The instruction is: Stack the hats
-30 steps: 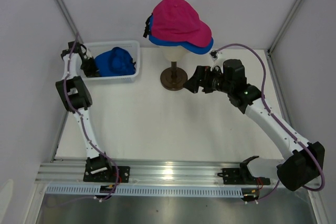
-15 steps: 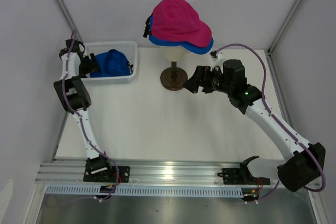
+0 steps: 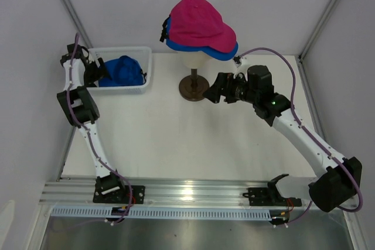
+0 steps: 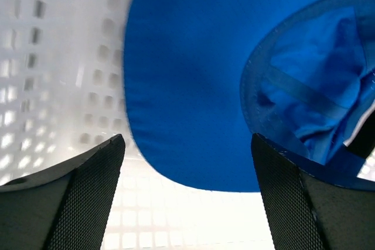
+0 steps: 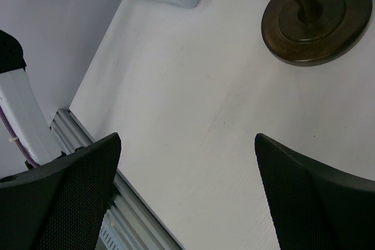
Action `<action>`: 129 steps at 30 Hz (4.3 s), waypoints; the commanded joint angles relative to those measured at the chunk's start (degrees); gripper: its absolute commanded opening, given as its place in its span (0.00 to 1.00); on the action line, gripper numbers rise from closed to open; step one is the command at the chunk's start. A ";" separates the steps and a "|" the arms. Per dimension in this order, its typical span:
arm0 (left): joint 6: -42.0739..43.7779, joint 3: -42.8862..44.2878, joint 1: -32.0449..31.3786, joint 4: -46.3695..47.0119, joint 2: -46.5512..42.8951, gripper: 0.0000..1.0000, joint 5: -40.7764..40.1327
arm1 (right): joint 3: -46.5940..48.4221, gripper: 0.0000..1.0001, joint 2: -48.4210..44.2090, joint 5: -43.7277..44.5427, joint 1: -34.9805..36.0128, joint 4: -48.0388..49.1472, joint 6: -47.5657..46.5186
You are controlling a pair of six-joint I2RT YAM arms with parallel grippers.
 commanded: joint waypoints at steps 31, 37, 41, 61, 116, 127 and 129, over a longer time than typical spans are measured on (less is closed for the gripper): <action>-5.30 -7.36 -16.90 2.21 -9.23 0.88 -5.94 | -0.41 0.99 -2.70 2.73 0.58 0.72 -1.97; -6.53 -7.10 -18.66 4.76 -10.80 0.87 -1.89 | -1.11 1.00 -3.15 3.00 0.66 1.51 -1.89; -9.86 -4.82 -20.33 6.95 -10.46 0.87 -5.04 | -1.02 1.00 -2.71 2.30 0.58 1.86 -1.62; -34.66 4.41 -23.85 7.58 1.66 0.70 -19.21 | -0.76 1.00 -3.59 5.55 0.23 -0.60 -3.38; -18.85 -29.16 -18.31 16.20 -63.19 0.01 20.00 | -10.96 1.00 -5.16 18.20 14.72 34.57 12.80; -22.52 -42.32 -21.12 21.45 -72.15 0.01 13.31 | -15.35 0.99 -5.35 29.98 24.48 35.71 11.31; -26.11 -44.27 -21.12 24.00 -72.86 0.01 14.01 | -15.96 0.99 -4.38 32.07 27.72 34.74 5.61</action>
